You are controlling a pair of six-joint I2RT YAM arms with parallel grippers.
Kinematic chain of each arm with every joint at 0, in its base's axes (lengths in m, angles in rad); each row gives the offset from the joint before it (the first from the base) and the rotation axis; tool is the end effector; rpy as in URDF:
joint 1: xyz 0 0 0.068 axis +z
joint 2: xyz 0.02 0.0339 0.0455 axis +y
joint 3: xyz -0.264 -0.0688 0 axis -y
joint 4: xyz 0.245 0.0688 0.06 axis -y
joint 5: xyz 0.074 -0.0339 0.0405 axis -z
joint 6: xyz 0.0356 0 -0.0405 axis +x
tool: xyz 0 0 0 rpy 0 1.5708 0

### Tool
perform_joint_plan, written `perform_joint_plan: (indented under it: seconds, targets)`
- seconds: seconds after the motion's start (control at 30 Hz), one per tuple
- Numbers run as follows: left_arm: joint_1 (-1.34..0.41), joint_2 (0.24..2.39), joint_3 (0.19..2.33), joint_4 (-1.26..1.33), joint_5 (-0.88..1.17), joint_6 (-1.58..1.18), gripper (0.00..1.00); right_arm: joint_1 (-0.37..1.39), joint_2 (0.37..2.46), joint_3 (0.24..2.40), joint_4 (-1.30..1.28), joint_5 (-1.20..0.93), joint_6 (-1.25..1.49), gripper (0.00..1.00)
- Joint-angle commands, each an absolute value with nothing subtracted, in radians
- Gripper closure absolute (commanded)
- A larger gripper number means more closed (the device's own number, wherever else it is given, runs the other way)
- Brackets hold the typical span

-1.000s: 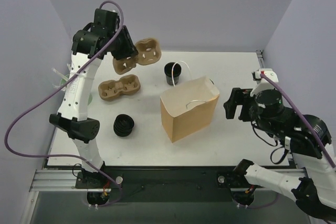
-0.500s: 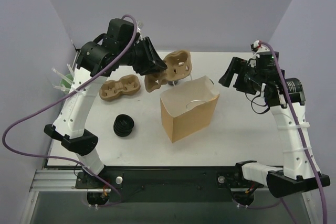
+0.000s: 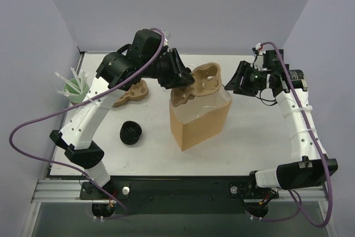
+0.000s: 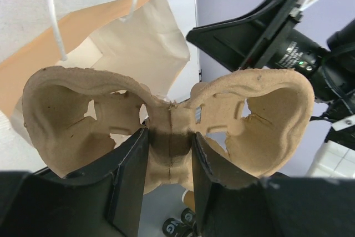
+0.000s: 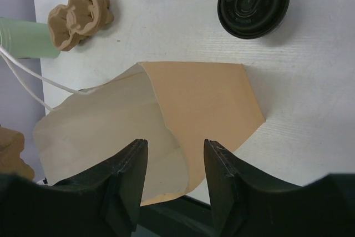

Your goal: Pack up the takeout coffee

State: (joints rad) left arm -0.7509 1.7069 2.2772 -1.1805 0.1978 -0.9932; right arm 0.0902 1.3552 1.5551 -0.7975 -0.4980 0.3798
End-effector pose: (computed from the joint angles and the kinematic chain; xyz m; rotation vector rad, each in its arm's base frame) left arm 0.2284 -0.2227 0.4954 -0.1690 2.4270 -1.1242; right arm 0.2761 0.0420 0.4196 0.0243 2.1968 0.8066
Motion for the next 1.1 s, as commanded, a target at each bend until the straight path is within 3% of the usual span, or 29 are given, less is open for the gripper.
perform_joint_plan:
  seconds: [0.0, 0.1, 0.2, 0.23, 0.4, 0.53, 0.87, 0.97, 1.07]
  targets:
    - [-0.77, 1.68, 2.273, -1.097, 0.146, -1.117, 0.58, 0.094, 1.329, 1.485, -0.767, -0.543, 0.399, 0.56]
    - [-0.773, 1.689, 2.276, -1.092, 0.141, -1.111, 0.58, 0.112, 1.318, 1.46, -0.758, -0.52, 0.405, 0.6]
    - [-0.773, 1.689, 2.281, -1.091, 0.126, -1.1, 0.58, 0.126, 1.296, 1.447, -0.758, -0.459, 0.429, 0.73]
    - [-0.773, 1.69, 2.283, -1.095, 0.121, -1.097, 0.58, 0.129, 1.284, 1.44, -0.758, -0.442, 0.46, 0.83]
    - [-0.773, 1.692, 2.29, -1.132, 0.087, -1.062, 0.59, 0.205, 1.175, 1.382, -0.758, -0.278, 0.621, 1.0]
    - [-0.773, 1.707, 2.338, -1.164, 0.063, -1.042, 0.58, 0.301, 1.08, 1.297, -0.736, -0.175, 0.747, 1.0]
    - [-0.821, 1.738, 2.379, -1.247, 0.034, -1.035, 0.59, 0.348, 0.979, 1.189, -0.678, -0.115, 0.899, 0.96]
    - [-0.857, 1.73, 2.368, -1.25, 0.008, -1.049, 0.6, 0.357, 0.971, 1.17, -0.676, -0.115, 0.9, 0.92]
    - [-0.893, 1.726, 2.335, -1.253, -0.043, -1.063, 0.6, 0.357, 0.965, 1.163, -0.689, -0.11, 0.893, 0.79]
